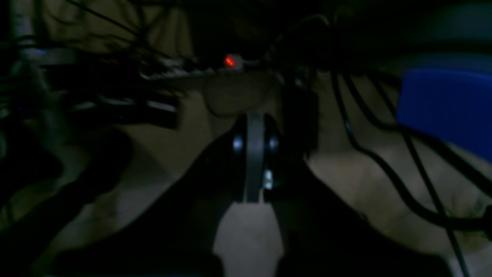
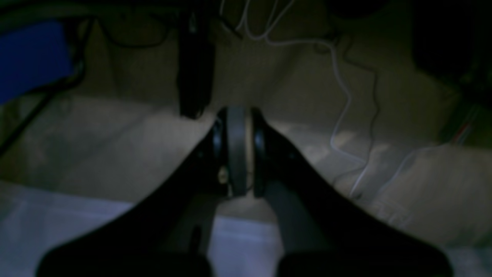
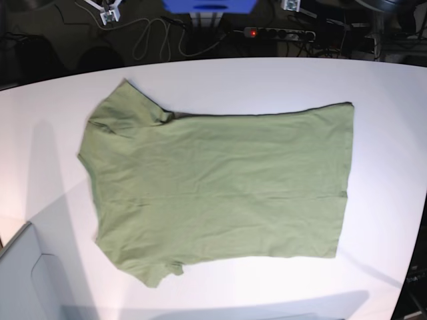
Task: Fold the T-shirt properly
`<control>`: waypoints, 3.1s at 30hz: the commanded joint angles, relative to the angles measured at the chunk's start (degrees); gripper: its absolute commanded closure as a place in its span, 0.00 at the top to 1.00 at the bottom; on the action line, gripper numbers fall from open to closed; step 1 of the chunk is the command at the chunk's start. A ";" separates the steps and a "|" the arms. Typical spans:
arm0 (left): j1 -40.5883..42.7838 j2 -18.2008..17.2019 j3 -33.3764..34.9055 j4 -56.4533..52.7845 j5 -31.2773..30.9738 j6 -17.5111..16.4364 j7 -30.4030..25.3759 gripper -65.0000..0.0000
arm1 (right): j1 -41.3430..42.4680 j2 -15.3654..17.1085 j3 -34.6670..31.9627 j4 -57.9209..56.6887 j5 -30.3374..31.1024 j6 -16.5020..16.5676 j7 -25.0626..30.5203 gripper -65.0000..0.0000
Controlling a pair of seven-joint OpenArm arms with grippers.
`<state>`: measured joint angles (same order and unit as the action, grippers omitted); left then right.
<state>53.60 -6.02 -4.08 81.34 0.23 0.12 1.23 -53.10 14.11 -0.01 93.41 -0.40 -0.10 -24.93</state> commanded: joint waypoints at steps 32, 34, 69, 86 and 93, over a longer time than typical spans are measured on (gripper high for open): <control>-1.43 -0.53 -16.19 30.53 -12.76 0.01 -0.75 0.39 | 5.67 2.02 0.49 28.22 -2.54 10.25 -9.84 0.07; -3.54 -0.53 -17.33 30.44 -12.84 0.01 -0.75 0.40 | 6.46 1.94 0.32 28.13 -2.54 10.25 -9.84 0.16; -29.38 -0.09 -24.36 7.32 -12.93 -0.25 9.71 0.54 | 12.35 1.58 0.41 25.85 -2.63 10.43 -13.27 0.46; -28.86 0.00 -24.36 7.32 -12.93 -0.25 9.71 0.00 | 15.78 -1.84 0.14 25.85 -2.63 10.43 -13.27 0.48; -28.07 0.00 -24.36 7.49 -12.93 -0.25 9.71 0.00 | 19.83 -3.43 0.14 21.28 -2.63 10.43 -13.27 0.59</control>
<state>25.10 -5.58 -28.29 88.01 -12.71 -0.25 10.94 -32.95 10.28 -0.05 113.97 -2.94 9.41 -38.81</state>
